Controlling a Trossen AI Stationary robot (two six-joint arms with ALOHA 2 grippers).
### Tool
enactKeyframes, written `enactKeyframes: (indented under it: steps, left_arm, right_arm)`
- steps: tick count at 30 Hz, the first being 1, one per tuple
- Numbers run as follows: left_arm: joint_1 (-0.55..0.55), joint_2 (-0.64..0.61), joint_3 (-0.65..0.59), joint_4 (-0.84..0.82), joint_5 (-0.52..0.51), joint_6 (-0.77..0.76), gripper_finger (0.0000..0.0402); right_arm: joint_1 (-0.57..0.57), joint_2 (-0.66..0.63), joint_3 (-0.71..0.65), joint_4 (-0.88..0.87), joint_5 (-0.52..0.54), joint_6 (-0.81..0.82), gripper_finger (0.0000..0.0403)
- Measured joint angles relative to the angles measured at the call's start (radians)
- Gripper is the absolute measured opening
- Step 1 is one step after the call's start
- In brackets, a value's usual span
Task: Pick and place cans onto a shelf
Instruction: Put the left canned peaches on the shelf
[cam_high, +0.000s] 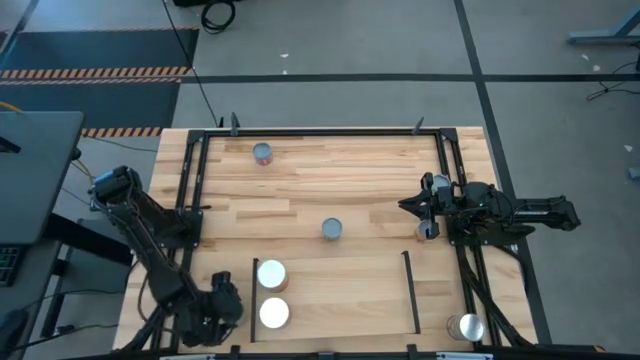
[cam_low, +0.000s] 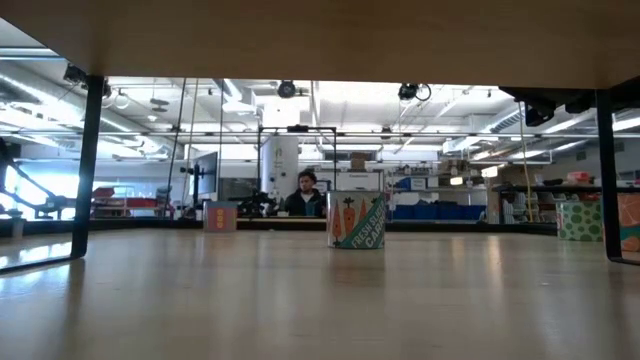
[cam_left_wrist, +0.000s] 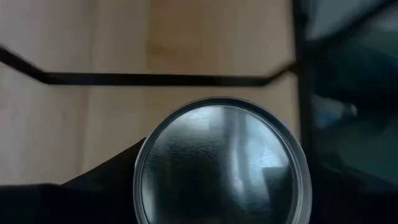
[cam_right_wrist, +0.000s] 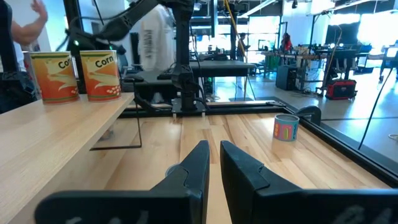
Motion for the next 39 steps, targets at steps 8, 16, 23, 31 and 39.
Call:
enactKeyframes:
  steps: [8, 16, 23, 31, 39]
  left_arm:
    - [-0.057, -0.056, 0.395, -0.527, 0.059, 0.036, 0.0311]
    - [-0.029, -0.103, 0.729, -0.678, -0.001, 0.276, 0.0311]
    - [0.031, -0.106, 0.962, -0.586, -0.1, 0.676, 0.0311]
    - [0.28, -0.068, 1.009, -0.455, 0.03, 0.951, 0.0311]
    - [0.613, 0.072, 1.008, -0.396, 0.36, 1.135, 0.0311]
  right_arm:
    - [0.0, 0.0, 0.0, 0.0, 0.0, 0.0, 0.0047]
    - [0.0, 0.0, 0.0, 0.0, 0.0, 0.0, 0.0047]
    - [0.0, 0.0, 0.0, 0.0, 0.0, 0.0, 0.0047]
    - [0.0, 0.0, 0.0, 0.0, 0.0, 0.0, 0.0047]
    - [0.0, 0.0, 0.0, 0.0, 0.0, 0.0, 0.0047]
